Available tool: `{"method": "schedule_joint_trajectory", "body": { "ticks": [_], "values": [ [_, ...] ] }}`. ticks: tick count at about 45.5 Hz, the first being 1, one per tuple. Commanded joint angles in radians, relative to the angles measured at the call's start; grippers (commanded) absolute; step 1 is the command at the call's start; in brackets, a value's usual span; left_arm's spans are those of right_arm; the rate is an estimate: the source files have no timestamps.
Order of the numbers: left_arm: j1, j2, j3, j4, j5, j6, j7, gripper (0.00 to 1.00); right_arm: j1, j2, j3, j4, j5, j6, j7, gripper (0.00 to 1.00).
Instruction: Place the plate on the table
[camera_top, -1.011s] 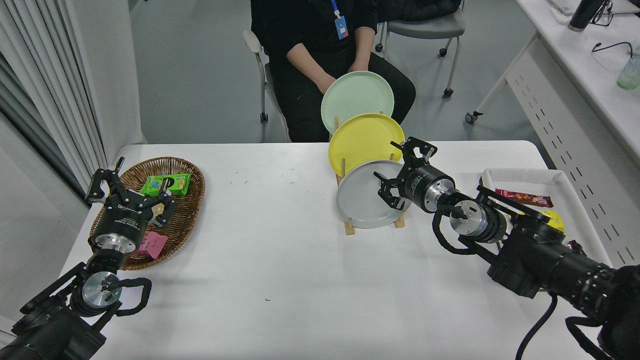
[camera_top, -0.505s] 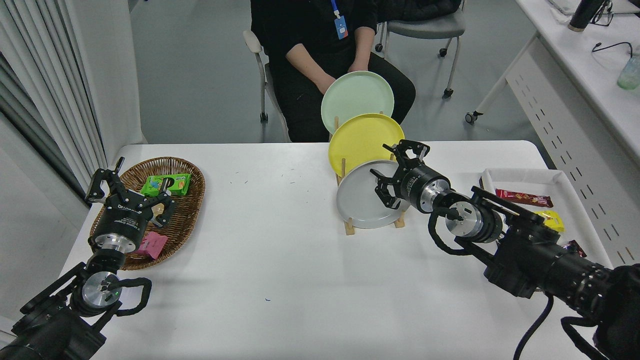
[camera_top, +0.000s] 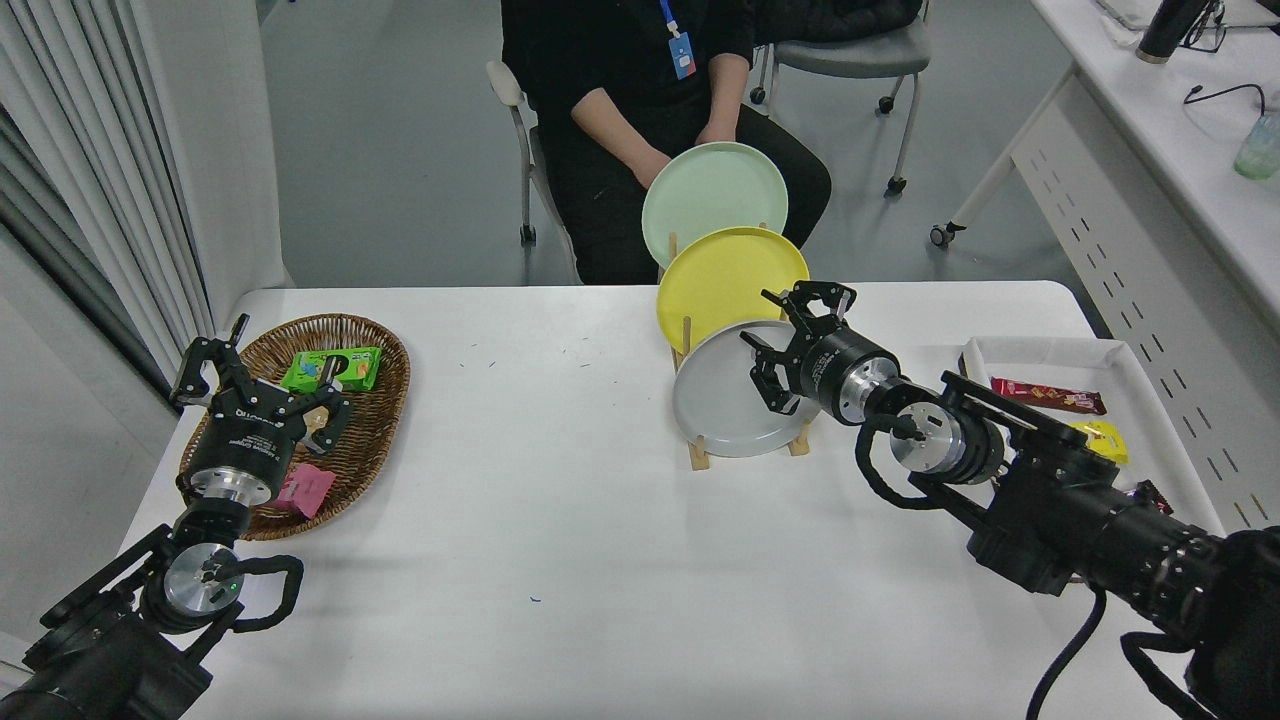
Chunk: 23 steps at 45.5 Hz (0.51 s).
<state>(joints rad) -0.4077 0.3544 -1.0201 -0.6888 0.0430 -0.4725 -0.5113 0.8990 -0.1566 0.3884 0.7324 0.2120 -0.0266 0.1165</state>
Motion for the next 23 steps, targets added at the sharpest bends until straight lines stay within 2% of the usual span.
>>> {"method": "schedule_joint_trajectory", "body": {
  "ticks": [1,23],
  "values": [
    [0.0,0.0,0.0,0.0,0.0,0.0,0.001,0.98,0.003,-0.001,0.0,0.002,-0.002,0.002,0.0,0.44],
    [0.0,0.0,0.0,0.0,0.0,0.0,0.001,0.98,0.0,-0.003,0.0,0.019,-0.002,0.001,-0.004,0.43]
  ]
}}
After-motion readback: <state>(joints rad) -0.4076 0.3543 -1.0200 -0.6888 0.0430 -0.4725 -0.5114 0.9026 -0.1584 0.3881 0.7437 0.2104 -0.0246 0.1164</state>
